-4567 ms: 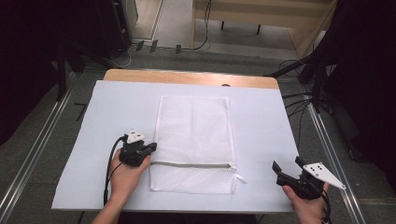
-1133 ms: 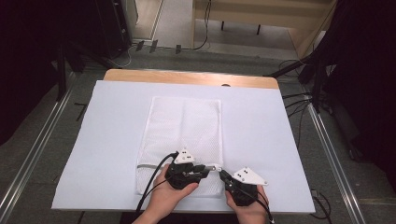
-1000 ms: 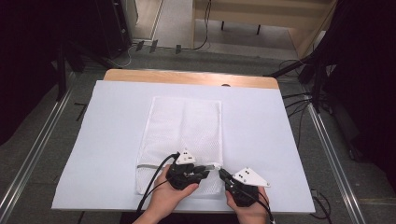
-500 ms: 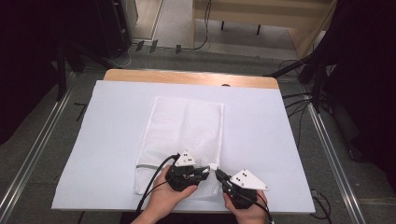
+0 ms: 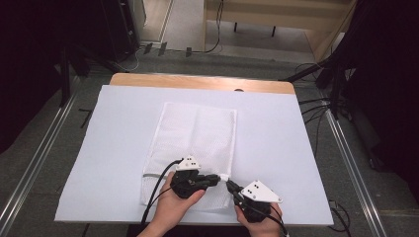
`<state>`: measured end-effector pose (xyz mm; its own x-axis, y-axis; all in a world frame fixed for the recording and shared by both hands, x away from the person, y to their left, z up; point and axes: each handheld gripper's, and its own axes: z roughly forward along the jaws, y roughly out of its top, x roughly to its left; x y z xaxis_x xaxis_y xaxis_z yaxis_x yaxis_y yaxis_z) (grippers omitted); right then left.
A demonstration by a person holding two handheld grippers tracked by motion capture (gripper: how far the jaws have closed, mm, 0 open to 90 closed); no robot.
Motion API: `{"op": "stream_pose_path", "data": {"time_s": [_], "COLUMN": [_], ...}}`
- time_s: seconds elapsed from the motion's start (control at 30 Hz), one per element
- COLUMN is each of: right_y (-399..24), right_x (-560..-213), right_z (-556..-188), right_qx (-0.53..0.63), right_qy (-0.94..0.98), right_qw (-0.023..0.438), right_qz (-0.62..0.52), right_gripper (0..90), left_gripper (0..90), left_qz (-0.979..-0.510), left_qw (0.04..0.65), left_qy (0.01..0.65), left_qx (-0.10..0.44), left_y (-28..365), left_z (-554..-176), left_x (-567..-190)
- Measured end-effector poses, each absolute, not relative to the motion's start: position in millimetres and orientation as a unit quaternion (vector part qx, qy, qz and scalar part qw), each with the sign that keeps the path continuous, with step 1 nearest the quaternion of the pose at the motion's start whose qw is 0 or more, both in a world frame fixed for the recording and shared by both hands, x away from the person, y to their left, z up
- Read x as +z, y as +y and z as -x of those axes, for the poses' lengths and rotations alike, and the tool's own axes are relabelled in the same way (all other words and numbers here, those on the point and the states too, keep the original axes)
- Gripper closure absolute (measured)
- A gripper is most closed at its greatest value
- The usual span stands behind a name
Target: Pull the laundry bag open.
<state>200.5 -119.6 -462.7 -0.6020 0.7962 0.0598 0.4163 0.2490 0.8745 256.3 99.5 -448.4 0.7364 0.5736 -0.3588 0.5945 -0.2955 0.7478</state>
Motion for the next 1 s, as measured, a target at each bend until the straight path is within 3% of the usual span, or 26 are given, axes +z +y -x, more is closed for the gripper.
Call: {"op": "stream_pose_path", "data": {"time_s": [0.53,1.0], "right_y": [-122.1,-130.0], "right_x": [-456.4,-450.4], "right_z": [-200.8,-201.7], "right_qx": [0.463,0.464], "right_qy": [0.764,0.756], "right_qw": [0.210,0.218], "right_qz": [-0.397,-0.407], "right_gripper": [90.0,90.0], "left_gripper": [88.1,88.1], "left_qz": [-0.812,-0.811], "left_qw": [0.447,0.424], "left_qy": [0.375,0.404], "left_qx": [-0.014,0.018], "left_y": [106.5,139.1], "left_z": [-258.4,-260.2], "left_x": [-454.8,-460.0]}}
